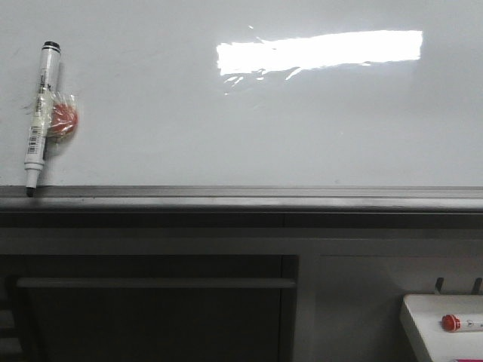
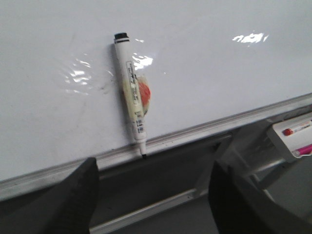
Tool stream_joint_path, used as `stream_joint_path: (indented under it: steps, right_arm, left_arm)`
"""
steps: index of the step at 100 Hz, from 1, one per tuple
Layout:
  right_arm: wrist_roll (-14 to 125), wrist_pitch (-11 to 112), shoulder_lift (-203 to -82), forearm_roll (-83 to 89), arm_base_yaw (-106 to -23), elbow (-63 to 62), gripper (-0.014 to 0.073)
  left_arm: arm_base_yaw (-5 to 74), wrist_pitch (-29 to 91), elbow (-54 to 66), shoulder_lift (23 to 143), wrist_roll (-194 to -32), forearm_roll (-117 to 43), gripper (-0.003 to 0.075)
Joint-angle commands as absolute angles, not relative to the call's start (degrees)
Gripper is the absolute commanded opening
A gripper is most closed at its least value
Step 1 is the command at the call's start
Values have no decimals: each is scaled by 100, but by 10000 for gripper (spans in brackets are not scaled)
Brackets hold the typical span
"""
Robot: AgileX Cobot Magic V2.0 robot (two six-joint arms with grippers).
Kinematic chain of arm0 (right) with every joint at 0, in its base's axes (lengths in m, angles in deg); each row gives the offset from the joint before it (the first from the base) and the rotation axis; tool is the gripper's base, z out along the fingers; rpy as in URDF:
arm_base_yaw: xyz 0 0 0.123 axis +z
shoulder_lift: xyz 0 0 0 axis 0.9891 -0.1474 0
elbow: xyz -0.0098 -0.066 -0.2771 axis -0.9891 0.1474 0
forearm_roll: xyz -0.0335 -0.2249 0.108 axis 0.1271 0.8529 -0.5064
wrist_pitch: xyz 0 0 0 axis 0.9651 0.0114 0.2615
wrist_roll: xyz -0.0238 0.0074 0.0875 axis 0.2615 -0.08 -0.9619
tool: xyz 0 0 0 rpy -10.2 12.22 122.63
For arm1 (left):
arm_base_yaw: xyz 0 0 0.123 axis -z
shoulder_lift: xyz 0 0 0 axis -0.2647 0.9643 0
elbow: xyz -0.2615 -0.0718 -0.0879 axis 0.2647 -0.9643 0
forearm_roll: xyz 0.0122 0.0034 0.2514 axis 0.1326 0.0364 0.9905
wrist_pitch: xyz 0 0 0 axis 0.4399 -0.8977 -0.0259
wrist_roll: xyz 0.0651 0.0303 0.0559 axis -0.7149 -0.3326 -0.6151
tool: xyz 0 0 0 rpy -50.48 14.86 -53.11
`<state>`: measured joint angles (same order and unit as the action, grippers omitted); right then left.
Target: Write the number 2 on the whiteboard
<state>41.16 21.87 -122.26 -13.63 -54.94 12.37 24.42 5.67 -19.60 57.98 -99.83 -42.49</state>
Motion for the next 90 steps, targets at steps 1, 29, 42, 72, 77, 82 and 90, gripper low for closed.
stream_joint_path:
  steps: [1,29,42,72,77,82,90]
  right_arm:
    - [4239,2852,-12242,-1435,-5491,1040,389]
    - [4239,2930,-12252,-1435,-5491,1040,389]
    - [4239,2882,-12252,-1423,-5491,1040,389]
    - [4239,2832,-12252,-1178,-5491,1040,389]
    - [4239,2823,-12252,-1178,-5491,1040,389]
    - [4239,2823,-12252,-1170,-5491,1040,389]
    - [4239,2834,-12252,-1101,-5491,1040,389]
  left_arm:
    - [2492,698,-1587,6185,-9691,-4526,438]
    - [2528,668,-877,7251,-9669,-4788,392]
    - [2898,668,-763,7698,-9669,-4507,387]
    - [4190,882,-560,8082,-7013,-1086,388]
    - [4216,1030,-571,8082,-6603,-1086,388]
    - [4216,1238,-596,8119,-6472,-1278,388]
    - [4216,1553,-606,8221,-6472,-1806,387]
